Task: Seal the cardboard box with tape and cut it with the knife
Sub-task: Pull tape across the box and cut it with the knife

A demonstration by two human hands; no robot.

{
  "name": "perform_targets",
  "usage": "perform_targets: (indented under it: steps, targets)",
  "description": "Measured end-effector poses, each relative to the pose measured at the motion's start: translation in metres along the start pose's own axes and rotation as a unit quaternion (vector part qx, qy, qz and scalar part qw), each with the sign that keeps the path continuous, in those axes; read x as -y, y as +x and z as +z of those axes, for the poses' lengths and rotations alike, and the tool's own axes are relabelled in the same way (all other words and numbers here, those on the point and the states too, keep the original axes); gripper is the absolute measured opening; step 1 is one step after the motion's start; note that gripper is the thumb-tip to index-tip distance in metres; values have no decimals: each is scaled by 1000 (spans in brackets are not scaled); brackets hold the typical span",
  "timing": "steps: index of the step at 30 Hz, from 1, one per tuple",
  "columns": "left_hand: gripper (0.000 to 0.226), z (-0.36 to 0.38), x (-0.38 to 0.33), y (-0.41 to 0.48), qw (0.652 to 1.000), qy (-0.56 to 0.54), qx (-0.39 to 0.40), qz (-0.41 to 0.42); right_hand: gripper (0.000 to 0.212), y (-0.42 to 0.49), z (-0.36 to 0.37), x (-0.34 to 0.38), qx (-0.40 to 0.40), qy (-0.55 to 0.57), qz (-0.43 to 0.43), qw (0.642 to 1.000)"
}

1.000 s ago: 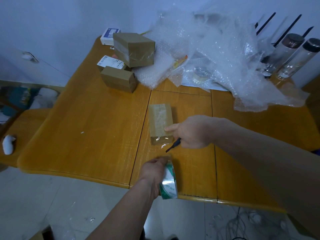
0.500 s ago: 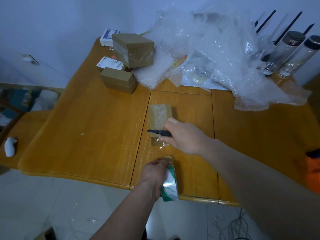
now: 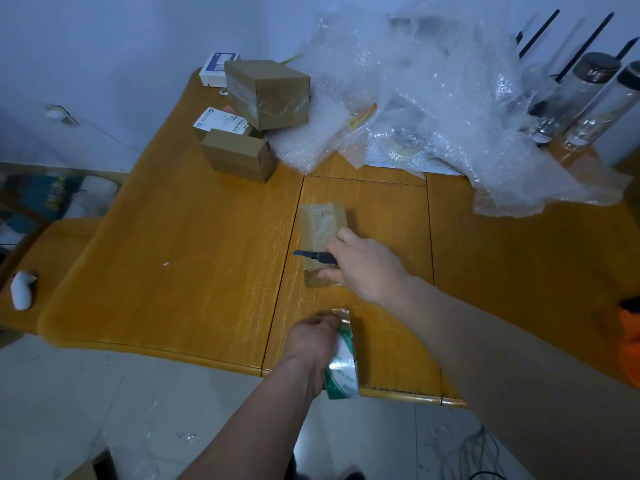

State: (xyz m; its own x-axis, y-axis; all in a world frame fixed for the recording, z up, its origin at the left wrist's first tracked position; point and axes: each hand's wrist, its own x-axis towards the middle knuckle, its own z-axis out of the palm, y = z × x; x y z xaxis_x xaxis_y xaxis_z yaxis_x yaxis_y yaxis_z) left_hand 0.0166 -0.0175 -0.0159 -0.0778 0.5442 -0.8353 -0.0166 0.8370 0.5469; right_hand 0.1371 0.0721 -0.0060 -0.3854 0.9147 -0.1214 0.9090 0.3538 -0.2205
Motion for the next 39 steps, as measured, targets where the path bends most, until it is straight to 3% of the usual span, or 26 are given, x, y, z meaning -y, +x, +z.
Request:
perform_targets:
  steps: [14, 20, 24, 31, 39]
  targets:
    - [9, -2, 2, 5, 1000, -10, 10, -5, 46, 0, 27, -5, -89, -131, -31, 987]
    - [14, -4, 4, 5, 1000, -2, 7, 0, 58, -1, 24, -10, -67, -71, -53, 994]
    - [22, -3, 2, 4, 1000, 7, 6, -1, 43, 0, 8, -24, -18, 22, -77, 997]
    - [16, 0, 5, 9, 1000, 15, 8, 10, 32, 3, 19, -24, -49, -25, -98, 994]
    - [10, -2, 5, 11, 1000, 14, 12, 7, 44, -4, 36, -17, -97, -80, -71, 989]
